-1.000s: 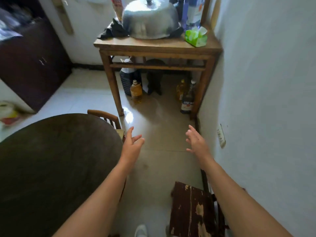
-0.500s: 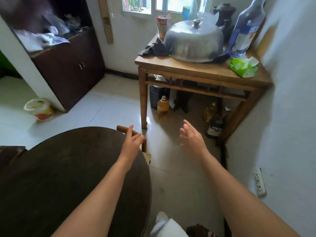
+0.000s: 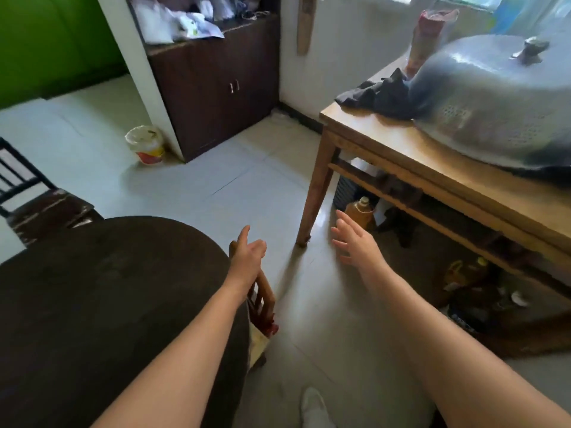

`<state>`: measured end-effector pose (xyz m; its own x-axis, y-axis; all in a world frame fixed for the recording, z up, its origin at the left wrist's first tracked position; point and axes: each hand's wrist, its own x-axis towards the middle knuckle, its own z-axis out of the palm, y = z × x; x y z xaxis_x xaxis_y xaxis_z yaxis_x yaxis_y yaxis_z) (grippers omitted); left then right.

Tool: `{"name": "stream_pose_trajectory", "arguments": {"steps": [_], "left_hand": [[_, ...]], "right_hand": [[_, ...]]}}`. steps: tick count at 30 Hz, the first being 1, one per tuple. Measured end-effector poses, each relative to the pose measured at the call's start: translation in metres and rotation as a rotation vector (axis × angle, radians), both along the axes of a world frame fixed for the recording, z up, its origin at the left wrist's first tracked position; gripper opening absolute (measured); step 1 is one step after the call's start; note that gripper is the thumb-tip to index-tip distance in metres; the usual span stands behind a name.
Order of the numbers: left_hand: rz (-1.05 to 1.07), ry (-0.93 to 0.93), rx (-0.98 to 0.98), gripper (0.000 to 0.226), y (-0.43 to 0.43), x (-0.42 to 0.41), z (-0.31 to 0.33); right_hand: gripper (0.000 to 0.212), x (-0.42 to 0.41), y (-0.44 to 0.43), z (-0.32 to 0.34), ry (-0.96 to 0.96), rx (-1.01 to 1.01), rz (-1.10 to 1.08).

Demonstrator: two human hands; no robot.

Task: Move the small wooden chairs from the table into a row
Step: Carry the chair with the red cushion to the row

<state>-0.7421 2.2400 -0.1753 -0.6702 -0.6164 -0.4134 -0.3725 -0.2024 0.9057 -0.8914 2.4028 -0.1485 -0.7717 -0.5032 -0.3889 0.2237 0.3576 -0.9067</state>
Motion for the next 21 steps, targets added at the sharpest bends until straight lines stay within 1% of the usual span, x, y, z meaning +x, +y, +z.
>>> {"name": "stream_pose_trajectory", "arguments": {"steps": [5,12,16,21], "left_hand": [[0.209,-0.068,0.069,0.059,-0.009,-0.031,-0.036],[0.395,-0.106,0.176,0.062,-0.043,-0.058,-0.079],[0.446,-0.160,0.178,0.062,-0.070,-0.077,-0.104],[0.509,-0.194,0.180,0.064,-0.097,-0.099,-0.125]], "right_hand": [[0.056,-0.065,-0.040,-0.024,-0.062,0.029,0.223],[0.052,-0.104,-0.129,-0.067,-0.087,0.089,0.412],[0.051,-0.121,-0.177,-0.092,-0.092,0.098,0.475],[0.052,-0.136,-0.225,-0.113,-0.108,0.125,0.629]]}}
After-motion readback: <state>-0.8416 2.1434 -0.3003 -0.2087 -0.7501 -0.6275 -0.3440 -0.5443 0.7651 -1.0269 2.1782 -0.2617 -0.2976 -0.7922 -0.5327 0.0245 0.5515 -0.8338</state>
